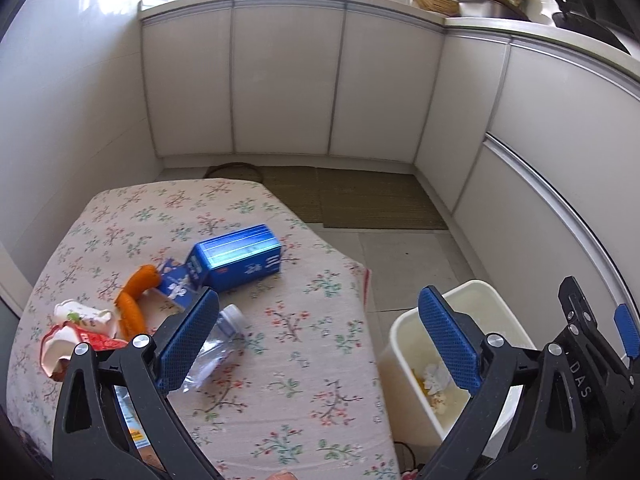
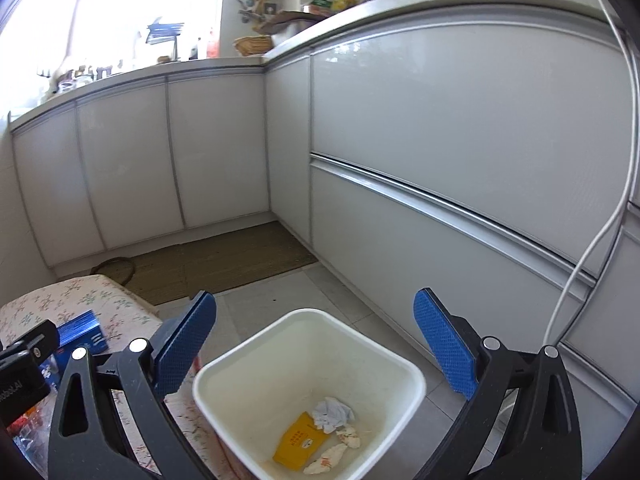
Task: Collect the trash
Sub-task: 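Reach to the table and grasp the white paper cup with the left tool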
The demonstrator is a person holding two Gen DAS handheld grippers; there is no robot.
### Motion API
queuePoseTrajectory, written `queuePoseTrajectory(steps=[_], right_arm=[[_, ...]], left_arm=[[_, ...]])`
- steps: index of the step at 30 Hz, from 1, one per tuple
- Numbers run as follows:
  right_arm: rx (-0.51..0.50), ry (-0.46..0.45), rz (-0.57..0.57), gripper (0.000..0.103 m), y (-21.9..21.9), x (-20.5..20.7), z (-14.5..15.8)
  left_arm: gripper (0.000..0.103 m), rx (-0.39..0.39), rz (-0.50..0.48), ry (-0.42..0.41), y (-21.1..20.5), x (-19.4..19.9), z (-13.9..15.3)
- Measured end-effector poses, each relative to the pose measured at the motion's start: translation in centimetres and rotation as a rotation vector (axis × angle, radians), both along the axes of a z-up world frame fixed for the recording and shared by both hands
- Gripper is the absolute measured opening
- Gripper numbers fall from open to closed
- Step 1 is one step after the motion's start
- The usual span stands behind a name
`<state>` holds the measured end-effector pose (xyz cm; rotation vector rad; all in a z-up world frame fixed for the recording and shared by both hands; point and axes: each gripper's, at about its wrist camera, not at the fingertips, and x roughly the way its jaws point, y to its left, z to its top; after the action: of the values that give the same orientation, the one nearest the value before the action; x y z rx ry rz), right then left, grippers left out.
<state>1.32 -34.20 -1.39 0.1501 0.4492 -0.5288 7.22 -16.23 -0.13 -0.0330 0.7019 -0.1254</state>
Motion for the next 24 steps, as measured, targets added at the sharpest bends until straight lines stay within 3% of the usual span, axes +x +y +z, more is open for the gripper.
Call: queuePoseTrajectory(steps=[12, 24], right_arm=[[-0.035, 0.021, 0.158, 0.096, 6.7, 1.5, 0.4], [-0.140, 0.047, 0.343, 0.096, 14.9, 2.7, 0.0]], left_arm=[[0.096, 0.004, 0.170, 0.046, 7.7, -0.3, -1.3], [0.096, 0.018, 0.368, 0.113, 19.2, -0.9, -2.3]])
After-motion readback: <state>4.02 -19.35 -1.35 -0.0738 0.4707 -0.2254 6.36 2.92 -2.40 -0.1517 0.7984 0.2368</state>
